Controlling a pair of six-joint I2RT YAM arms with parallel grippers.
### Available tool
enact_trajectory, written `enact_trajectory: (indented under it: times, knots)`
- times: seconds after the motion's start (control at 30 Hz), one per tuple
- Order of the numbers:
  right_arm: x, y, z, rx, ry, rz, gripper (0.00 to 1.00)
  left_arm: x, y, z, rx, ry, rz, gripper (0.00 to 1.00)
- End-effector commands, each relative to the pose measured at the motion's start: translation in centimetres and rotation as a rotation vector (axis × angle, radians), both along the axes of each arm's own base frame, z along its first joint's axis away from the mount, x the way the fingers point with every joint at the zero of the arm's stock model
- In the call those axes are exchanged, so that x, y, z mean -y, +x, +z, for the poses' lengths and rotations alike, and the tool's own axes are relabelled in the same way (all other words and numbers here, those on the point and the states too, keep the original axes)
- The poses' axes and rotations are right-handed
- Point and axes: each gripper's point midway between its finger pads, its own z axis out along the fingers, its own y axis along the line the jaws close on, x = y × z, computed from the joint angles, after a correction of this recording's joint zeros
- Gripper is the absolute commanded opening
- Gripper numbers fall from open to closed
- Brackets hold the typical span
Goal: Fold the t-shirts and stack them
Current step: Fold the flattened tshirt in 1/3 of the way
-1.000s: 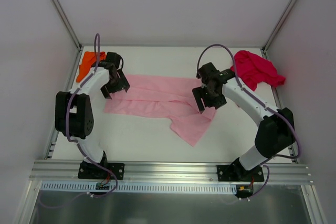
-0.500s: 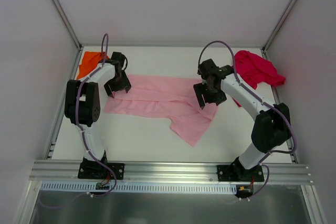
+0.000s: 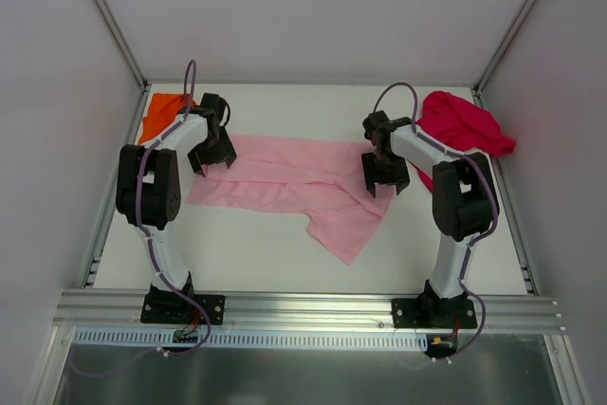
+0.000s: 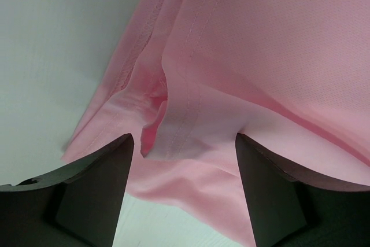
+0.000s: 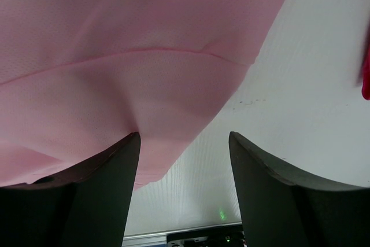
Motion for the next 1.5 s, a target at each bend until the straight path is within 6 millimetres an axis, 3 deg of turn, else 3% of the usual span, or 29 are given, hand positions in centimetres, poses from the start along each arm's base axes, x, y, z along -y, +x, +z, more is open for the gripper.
enact_trajectory:
  times: [0.0,0.63,0.7,0.93,1.03,1.13,1.17,1.3,1.47]
  knots:
    - [-0.3,1.7,0.8,0.067,0.012,-0.028,0.67,-0.5,0.6,3.3,0.074,0.024,-0.002,0.72]
    - [0.5,0.9,-0.1,0.021,0.095,-0.128,0.65,-1.4,0.7,5.1,0.104,0.022,0.008,0.68]
    - [0.3,0.7,-0.4,0.01,0.114,-0.137,0.61,-1.5,0.6,5.3,0.109,0.02,0.009,0.68]
    - [0.0,0.3,-1.1,-0.02,0.132,-0.133,0.25,-1.3,0.1,4.8,0.101,0.007,0.012,0.63]
    - [0.0,0.2,-1.1,-0.024,0.129,-0.131,0.15,-1.3,-0.1,4.4,0.093,0.005,0.013,0.54]
    - [0.0,0.2,-1.1,-0.024,0.128,-0.129,0.04,-1.3,-0.3,4.0,0.084,0.003,0.013,0.36]
    - [0.0,0.2,-1.1,-0.026,0.129,-0.128,0.01,-1.2,-0.4,3.9,0.082,0.0,0.013,0.24]
    - [-0.1,0.7,-0.6,-0.017,0.132,-0.121,0.01,-1.1,-0.3,3.9,0.088,-0.005,0.013,0.0]
    - [-0.2,2.0,1.0,0.016,0.128,-0.107,0.01,-1.1,-0.1,4.1,0.092,-0.007,0.012,0.0]
